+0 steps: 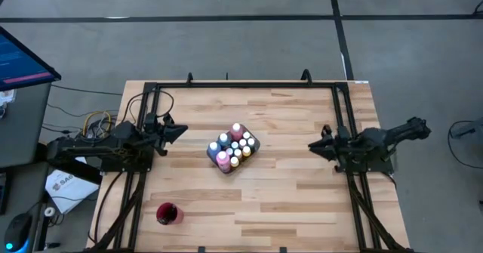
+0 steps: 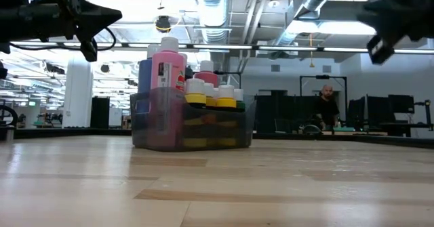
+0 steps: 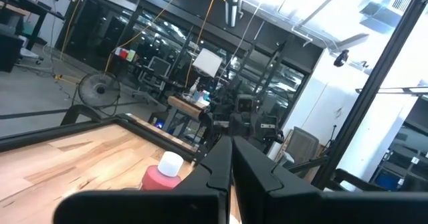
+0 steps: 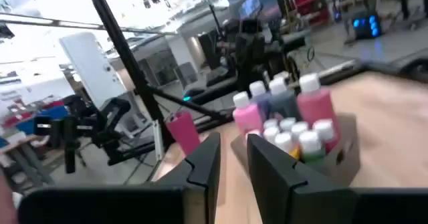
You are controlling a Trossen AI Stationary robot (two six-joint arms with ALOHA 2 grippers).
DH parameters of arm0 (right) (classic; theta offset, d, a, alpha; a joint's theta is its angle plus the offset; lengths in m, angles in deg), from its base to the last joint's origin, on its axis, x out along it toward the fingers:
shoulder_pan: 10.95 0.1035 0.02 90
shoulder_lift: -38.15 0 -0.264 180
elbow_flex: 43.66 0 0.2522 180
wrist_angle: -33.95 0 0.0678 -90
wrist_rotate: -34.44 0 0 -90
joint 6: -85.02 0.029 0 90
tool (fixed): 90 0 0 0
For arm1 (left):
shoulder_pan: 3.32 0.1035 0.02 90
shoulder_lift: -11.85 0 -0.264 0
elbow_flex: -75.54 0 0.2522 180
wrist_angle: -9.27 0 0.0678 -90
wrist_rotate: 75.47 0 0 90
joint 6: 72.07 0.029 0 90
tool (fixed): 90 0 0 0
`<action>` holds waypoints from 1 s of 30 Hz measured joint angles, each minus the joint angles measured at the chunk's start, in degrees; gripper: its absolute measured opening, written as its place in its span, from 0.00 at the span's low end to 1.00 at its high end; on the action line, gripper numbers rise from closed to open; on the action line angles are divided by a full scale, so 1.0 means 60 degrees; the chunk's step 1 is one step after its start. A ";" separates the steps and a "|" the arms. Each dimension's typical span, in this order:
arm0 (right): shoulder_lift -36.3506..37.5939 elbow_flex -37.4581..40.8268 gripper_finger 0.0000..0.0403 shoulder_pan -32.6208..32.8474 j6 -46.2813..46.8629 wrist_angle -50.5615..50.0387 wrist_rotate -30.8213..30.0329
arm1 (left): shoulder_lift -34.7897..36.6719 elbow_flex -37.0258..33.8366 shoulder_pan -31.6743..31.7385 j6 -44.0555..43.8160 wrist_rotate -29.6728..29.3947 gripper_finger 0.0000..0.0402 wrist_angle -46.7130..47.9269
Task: Pick & Place Paint Supplies
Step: Return to Home Position
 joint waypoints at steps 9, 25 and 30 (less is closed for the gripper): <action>-0.0028 0.0663 0.18 0.0096 0.0827 0.0156 0.0005 | -0.0015 0.0001 0.0000 0.0000 -0.0013 0.01 -0.0005; -0.0025 0.0673 0.18 0.0064 0.0827 0.0156 0.0001 | -0.0012 0.0003 0.0000 0.0000 -0.0012 0.01 -0.0036; -0.0025 0.0673 0.18 0.0064 0.0827 0.0156 -0.0001 | -0.0012 0.0000 0.0000 0.0000 -0.0012 0.01 -0.0055</action>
